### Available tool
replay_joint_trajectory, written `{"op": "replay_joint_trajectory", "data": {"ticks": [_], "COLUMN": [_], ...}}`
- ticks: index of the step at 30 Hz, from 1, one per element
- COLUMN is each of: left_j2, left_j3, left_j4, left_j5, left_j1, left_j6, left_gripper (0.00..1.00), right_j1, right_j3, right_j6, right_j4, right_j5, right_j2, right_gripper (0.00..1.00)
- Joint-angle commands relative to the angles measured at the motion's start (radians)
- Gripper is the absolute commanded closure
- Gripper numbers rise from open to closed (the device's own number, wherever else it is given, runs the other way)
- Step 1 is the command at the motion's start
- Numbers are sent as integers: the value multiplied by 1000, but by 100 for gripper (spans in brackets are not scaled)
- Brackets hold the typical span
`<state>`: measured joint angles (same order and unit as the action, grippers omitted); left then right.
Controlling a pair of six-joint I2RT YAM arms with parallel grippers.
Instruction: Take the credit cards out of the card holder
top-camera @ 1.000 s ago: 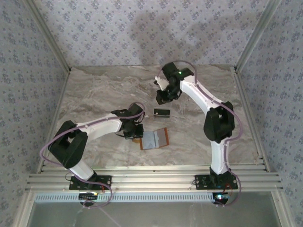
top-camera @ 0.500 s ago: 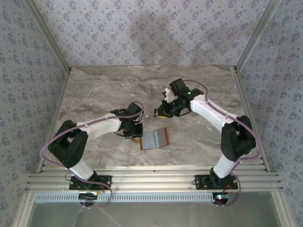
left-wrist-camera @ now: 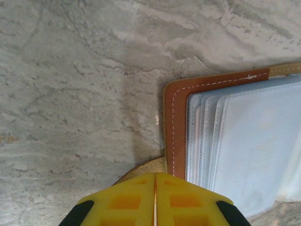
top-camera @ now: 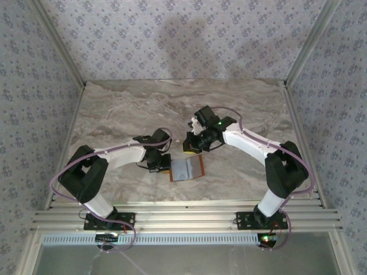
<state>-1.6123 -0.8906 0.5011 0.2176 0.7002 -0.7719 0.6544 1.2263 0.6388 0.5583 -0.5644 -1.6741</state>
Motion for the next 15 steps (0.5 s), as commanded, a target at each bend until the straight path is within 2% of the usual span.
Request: {"op": "replay_joint_trajectory", "data": {"ticks": [1, 15], "left_j2": [-10, -9], "left_j3": [19, 62], "left_j4": [-14, -28], "left_j5": [13, 6], "left_j1": [-6, -11], "left_j6": [-9, -10], "left_gripper": [90, 91], "right_j1": [29, 104], "right_j3": [-1, 33], "right_j6": [31, 51], "right_j4": [-6, 12], "right_j5": [31, 79], "right_j2": [-46, -161], "right_gripper": [89, 89]}}
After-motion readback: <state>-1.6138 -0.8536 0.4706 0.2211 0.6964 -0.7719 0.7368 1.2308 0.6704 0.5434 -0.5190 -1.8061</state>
